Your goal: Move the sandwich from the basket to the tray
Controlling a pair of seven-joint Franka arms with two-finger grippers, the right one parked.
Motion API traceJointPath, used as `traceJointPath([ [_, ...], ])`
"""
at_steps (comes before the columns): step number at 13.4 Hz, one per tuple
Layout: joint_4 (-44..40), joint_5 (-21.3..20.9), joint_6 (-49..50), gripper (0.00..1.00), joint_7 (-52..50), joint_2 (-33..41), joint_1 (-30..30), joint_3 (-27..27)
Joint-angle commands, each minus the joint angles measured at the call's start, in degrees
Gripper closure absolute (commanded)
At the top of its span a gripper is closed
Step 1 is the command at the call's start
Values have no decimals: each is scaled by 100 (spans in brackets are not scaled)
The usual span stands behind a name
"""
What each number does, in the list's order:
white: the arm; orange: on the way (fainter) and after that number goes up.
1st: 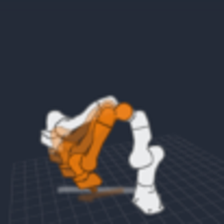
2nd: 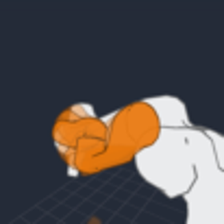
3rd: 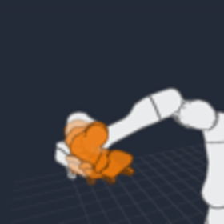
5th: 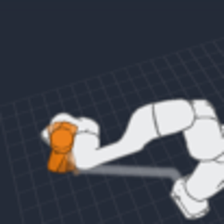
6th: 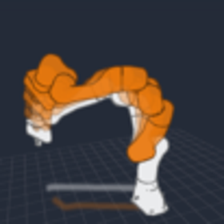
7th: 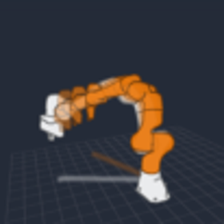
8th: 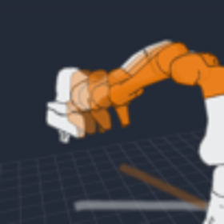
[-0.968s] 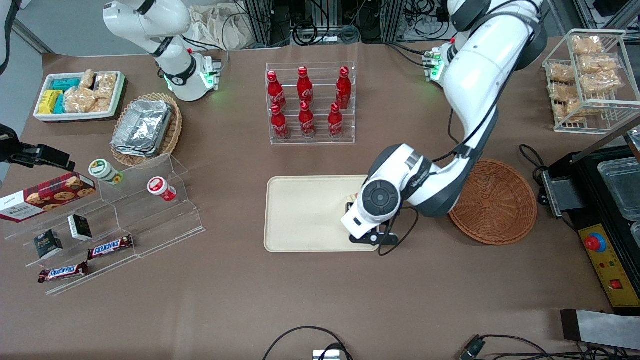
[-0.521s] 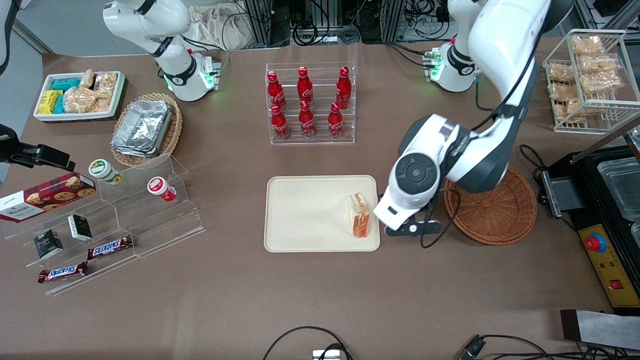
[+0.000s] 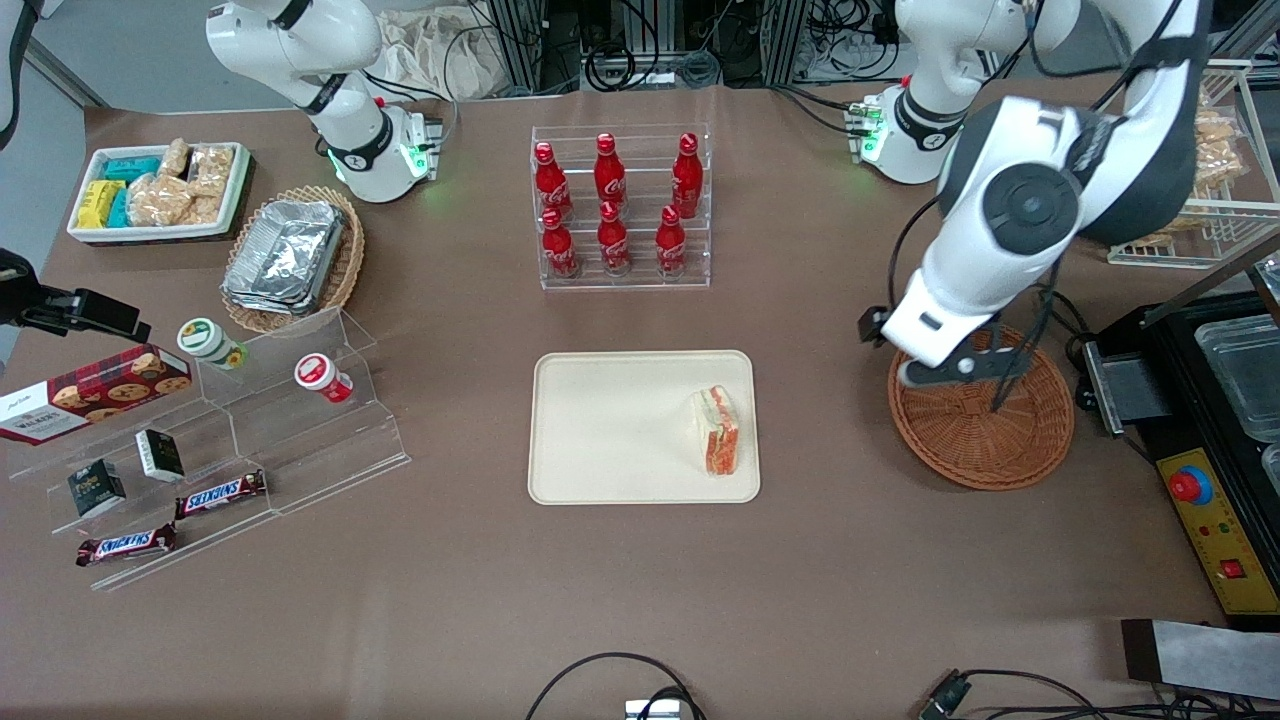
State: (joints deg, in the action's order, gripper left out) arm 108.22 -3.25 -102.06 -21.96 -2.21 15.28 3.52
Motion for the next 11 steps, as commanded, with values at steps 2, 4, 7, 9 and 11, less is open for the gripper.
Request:
traceJointPath([
  [2, 605, 114, 281, 2, 1234, 898, 45, -876],
  [4, 508, 9, 441, 2, 1580, 924, 45, -1230],
  [7, 236, -97, 520, 1, 2097, 916, 45, -1766],
  [9, -149, -105, 591, 0, 2108, 732, 45, -1864],
  [11, -790, -97, 730, 0, 2099, 355, 54, -1864],
])
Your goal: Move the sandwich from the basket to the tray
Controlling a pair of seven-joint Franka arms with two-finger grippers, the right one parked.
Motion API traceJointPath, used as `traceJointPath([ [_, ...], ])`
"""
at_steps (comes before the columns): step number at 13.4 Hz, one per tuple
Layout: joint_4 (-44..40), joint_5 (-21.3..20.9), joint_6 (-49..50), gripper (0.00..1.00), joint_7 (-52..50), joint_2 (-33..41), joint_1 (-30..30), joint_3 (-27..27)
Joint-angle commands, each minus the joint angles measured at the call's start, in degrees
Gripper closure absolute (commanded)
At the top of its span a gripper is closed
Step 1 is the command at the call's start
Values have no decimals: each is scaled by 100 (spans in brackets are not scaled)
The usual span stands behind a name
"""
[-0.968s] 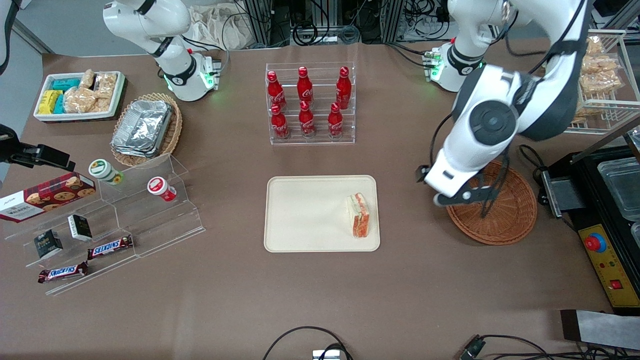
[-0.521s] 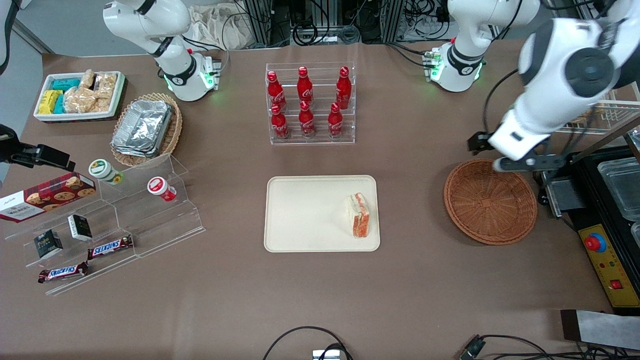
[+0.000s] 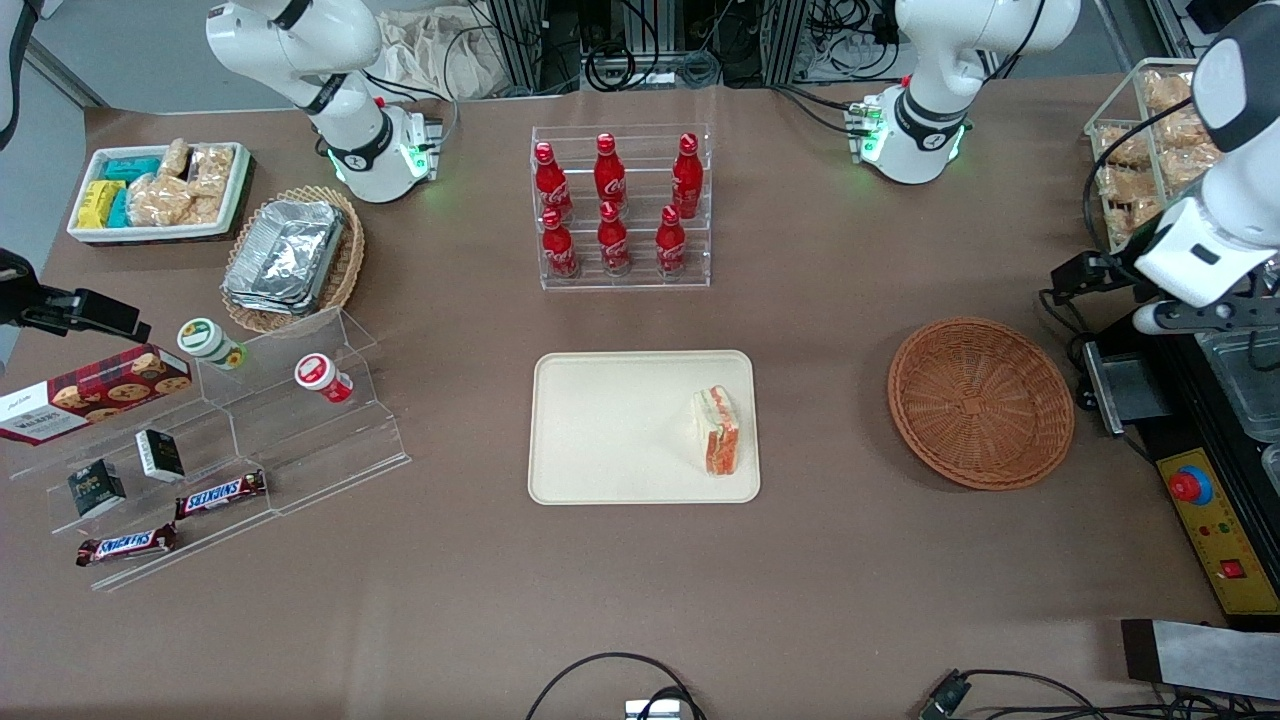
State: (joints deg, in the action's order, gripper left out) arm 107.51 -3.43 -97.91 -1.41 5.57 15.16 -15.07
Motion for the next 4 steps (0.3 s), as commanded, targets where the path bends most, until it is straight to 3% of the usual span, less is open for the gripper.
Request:
traceJointPath([
  [1, -967, -79, 482, 0, 27, -599, 84, 13],
  [4, -1574, -70, 773, 0, -8, -1021, 102, 31],
])
